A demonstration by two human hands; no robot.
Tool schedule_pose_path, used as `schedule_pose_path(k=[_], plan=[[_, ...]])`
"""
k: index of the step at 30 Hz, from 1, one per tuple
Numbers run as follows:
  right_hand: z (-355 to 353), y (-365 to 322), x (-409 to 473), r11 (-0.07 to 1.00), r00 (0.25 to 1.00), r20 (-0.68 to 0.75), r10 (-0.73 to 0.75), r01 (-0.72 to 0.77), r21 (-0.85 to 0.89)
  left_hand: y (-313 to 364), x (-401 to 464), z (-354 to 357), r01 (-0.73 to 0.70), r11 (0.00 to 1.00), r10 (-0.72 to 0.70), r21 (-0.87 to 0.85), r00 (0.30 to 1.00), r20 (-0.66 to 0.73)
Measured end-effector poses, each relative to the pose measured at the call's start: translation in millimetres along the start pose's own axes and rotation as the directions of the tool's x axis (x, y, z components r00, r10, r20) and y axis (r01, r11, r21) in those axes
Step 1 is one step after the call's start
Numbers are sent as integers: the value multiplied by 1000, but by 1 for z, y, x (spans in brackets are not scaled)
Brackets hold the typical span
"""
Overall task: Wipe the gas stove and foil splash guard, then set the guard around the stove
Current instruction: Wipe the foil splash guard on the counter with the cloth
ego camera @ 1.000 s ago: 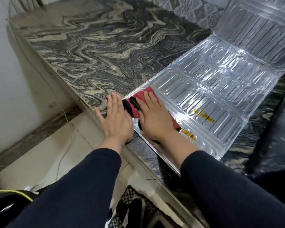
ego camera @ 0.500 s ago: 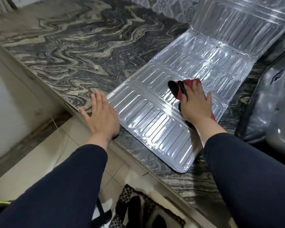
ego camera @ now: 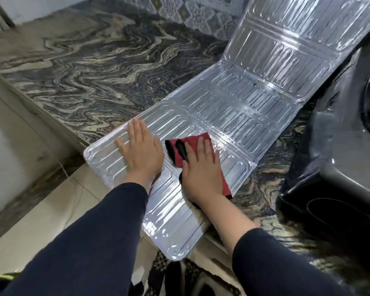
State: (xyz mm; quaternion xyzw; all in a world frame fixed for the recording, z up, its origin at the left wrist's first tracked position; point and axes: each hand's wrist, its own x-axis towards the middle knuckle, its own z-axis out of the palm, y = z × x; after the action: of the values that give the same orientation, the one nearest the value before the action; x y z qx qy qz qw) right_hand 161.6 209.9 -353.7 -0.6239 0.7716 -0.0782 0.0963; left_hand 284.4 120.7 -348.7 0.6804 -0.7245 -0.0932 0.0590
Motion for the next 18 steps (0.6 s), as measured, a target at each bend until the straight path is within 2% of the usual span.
schedule_pose_path(k=[4,8,10,13,16,18], plan=[[-1,-4,-12,996,996,-8,-85,85,14,-12,-1,6,24,1000,-24,4,999,24],[-15,27,-3,974,973,57,-222,224,-20,-13,-2,8,15,999,-17,46,1000,27],[-22,48,15,984,985,26,-169,170,-42,-14,-2,9,5,998,-6,68,1000,19],[-31,77,51,999,999,-46,13,-15,-41,-15,-1,11,-5,994,4,108,1000,8],[-40,106,83,980,976,-93,196,-199,-22,-15,-1,11,-14,993,13,120,1000,9],[-44,123,100,964,959,-107,262,-265,-16,-16,-1,12,-11,994,11,111,1000,8]])
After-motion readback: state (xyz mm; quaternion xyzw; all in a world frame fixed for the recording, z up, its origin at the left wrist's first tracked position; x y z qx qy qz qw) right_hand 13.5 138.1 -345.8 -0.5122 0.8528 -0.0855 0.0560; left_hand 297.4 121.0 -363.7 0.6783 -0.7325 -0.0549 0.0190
